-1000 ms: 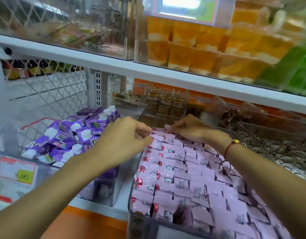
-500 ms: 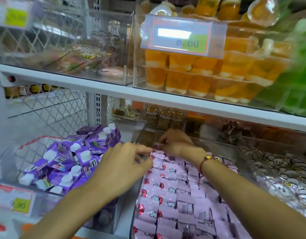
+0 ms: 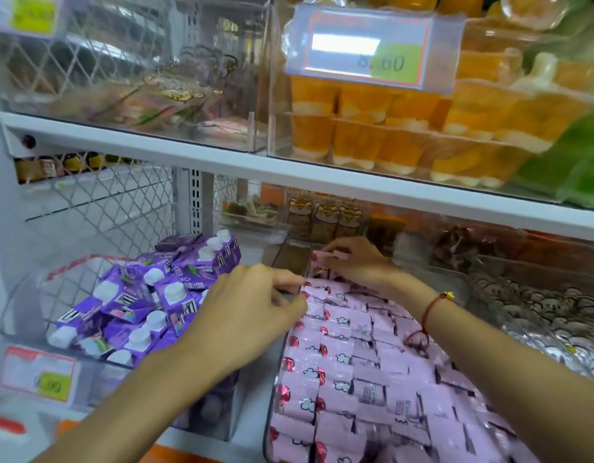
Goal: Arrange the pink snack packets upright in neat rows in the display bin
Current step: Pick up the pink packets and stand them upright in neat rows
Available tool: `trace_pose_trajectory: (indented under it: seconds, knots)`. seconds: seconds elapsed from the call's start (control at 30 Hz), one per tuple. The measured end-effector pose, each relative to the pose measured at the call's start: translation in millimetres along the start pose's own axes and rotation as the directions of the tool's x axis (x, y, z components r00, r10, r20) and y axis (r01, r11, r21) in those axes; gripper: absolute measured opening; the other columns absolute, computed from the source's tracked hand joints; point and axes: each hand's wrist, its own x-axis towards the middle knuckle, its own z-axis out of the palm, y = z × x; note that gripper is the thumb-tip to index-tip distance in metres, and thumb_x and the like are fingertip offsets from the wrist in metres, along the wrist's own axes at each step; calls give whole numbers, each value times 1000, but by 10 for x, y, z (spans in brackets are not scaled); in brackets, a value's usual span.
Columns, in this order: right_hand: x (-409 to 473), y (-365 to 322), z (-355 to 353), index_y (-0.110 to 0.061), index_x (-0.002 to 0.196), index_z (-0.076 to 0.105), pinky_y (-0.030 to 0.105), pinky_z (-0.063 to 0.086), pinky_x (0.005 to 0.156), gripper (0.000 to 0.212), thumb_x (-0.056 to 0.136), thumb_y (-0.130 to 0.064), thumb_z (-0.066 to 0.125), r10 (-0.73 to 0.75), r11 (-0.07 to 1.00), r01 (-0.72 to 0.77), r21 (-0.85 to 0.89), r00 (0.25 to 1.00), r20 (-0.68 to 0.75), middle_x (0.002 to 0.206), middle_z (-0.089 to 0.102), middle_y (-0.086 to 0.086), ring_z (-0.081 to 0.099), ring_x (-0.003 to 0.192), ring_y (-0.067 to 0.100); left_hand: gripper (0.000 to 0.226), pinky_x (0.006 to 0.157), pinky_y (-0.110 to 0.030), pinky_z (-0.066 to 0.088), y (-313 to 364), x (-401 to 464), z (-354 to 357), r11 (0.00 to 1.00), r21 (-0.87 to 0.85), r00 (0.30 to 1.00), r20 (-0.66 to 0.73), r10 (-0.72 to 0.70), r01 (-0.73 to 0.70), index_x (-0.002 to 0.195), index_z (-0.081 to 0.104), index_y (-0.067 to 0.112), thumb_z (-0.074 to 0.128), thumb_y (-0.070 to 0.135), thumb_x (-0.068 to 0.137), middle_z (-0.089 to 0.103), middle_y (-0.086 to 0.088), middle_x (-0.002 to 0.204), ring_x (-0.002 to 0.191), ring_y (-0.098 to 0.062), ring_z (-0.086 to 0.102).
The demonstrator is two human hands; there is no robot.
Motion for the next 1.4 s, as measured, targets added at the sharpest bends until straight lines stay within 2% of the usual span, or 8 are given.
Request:
trace_pose_trajectory:
  seconds: [0.23, 0.63, 0.73, 0.8, 0.87, 1.0, 1.2, 1.4]
  knots:
    - [-222, 62, -47, -22, 108, 70, 25, 46, 81, 22, 87, -21, 65, -102, 954, 29, -299, 967, -232, 117, 66, 0, 60, 101, 17, 27, 77, -18, 46, 39, -36, -41, 1000, 16, 1000, 20, 21, -22, 110, 69, 38, 63, 38, 84, 73, 15, 90, 88, 1, 65]
    - [-208, 101, 77, -29, 137, 47, 30, 48, 79, 60, 86, 3, 41, -50, 885, 98, -456, 992, 117, 138, 51, 6, 55, 112, 27, 27, 75, -17, 43, 35, -38, -14, 998, 53, 999, -7, 41, -41, 111, 69, 34, 63, 38, 85, 73, 12, 98, 92, -2, 65]
    - [-122, 15, -29, -28, 140, 44, 25, 47, 57, 63, 85, 4, 43, 33, 841, 110, -530, 967, 253, 129, 57, 10, 60, 83, 21, 27, 69, -16, 37, 49, -54, -8, 997, 64, 999, -14, 37, -36, 112, 68, 36, 62, 38, 86, 74, 13, 94, 90, -2, 65]
    - [-112, -43, -110, -26, 142, 39, 32, 54, 73, 59, 89, 0, 44, 52, 804, 149, -576, 947, 318, 133, 54, 10, 61, 99, 25, 28, 69, -17, 37, 67, -71, -17, 998, 65, 1000, -4, 18, -18, 114, 67, 37, 60, 38, 87, 73, 13, 95, 92, -4, 65]
    - [-182, -32, -231, -28, 137, 45, 30, 47, 84, 45, 96, -9, 41, -1, 835, 145, -531, 965, 262, 138, 50, 2, 54, 115, 25, 29, 71, -20, 40, 87, -80, -28, 997, 75, 1000, 16, 16, -17, 117, 65, 37, 58, 36, 89, 72, 13, 103, 96, -8, 65]
    - [-312, 191, -360, -26, 106, 65, 19, 45, 70, 19, 96, -29, 49, -11, 913, -21, -407, 997, -77, 114, 65, -3, 61, 90, 12, 31, 81, -27, 47, 104, -99, -37, 996, 89, 999, 33, 22, -25, 120, 64, 35, 53, 31, 91, 70, 7, 112, 102, -18, 64]
    - [-308, 218, -176, -22, 112, 66, 33, 55, 80, 22, 94, -26, 54, 91, 888, -93, -450, 996, -26, 115, 62, 0, 62, 86, 20, 31, 78, -26, 46, 90, -97, -31, 996, 82, 999, 31, 35, -38, 121, 62, 37, 51, 33, 93, 72, 8, 103, 93, -14, 66]
    - [-258, 200, -260, -13, 103, 72, 14, 47, 60, 18, 87, -19, 66, 75, 951, -72, -301, 997, -2, 96, 72, 4, 60, 63, 8, 30, 75, -25, 45, 85, -94, -31, 996, 75, 999, 16, 38, -39, 120, 63, 38, 52, 33, 92, 72, 9, 100, 92, -13, 65]
